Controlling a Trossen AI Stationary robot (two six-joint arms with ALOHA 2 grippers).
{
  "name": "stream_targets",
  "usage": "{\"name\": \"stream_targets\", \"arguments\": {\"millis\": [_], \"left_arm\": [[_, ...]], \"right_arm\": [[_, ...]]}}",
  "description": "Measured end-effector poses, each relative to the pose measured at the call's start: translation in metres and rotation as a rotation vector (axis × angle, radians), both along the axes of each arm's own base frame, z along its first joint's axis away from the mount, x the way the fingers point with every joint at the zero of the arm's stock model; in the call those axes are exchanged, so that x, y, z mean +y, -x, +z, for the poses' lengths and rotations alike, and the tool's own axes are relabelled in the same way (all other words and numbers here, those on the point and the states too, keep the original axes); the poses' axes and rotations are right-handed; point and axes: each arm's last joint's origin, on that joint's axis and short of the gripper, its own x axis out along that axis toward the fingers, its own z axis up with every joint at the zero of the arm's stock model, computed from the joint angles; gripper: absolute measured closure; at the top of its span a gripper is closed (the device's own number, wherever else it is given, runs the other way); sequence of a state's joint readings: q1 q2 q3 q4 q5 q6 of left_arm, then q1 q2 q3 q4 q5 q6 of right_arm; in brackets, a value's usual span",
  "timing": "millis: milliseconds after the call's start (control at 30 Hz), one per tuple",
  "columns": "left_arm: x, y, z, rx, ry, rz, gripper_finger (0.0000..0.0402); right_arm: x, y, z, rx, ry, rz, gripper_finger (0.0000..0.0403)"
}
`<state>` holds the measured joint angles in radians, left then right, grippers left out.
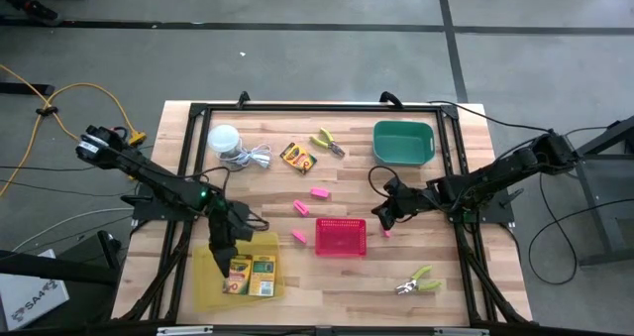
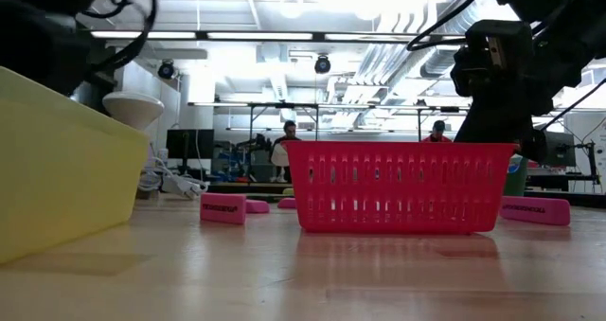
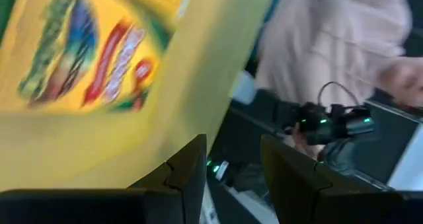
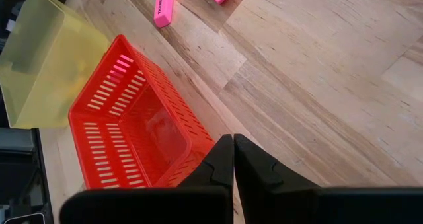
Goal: Pick & Place School Supplies
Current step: Put the yellow crayon box into the yellow bin
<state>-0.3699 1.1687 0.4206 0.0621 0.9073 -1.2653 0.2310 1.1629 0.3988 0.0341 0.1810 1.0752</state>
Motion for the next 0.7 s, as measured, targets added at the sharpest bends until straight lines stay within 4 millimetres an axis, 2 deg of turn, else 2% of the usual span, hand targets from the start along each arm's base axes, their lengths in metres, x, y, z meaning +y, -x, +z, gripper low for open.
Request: {"name": "stream_targets", "arguments": {"millis": [167,367,533,700], "left_arm": [[0.015,-0.017,0.017,-0.199,0.102,0.048,0.0263],[0.051,-0.032,0.037,-0.394,0.195,0.127,0.0263],[0.084,-0.036,0.054,-0.561,0.222,0.207,0.0263],[0.113,-0.033,0.071,-0.725,0.216,0.267,0.0263]], "right_arm": [[0.0,0.0,0.0,0.0,0.0,0.0,0.0401],[0.0,0.0,0.0,0.0,0.004,0.004,0.0401],[0.0,0.0,0.0,0.0,0.009,0.007,0.0401],[0.0,0.0,0.0,0.001,0.02,0.017,0.0401]]}}
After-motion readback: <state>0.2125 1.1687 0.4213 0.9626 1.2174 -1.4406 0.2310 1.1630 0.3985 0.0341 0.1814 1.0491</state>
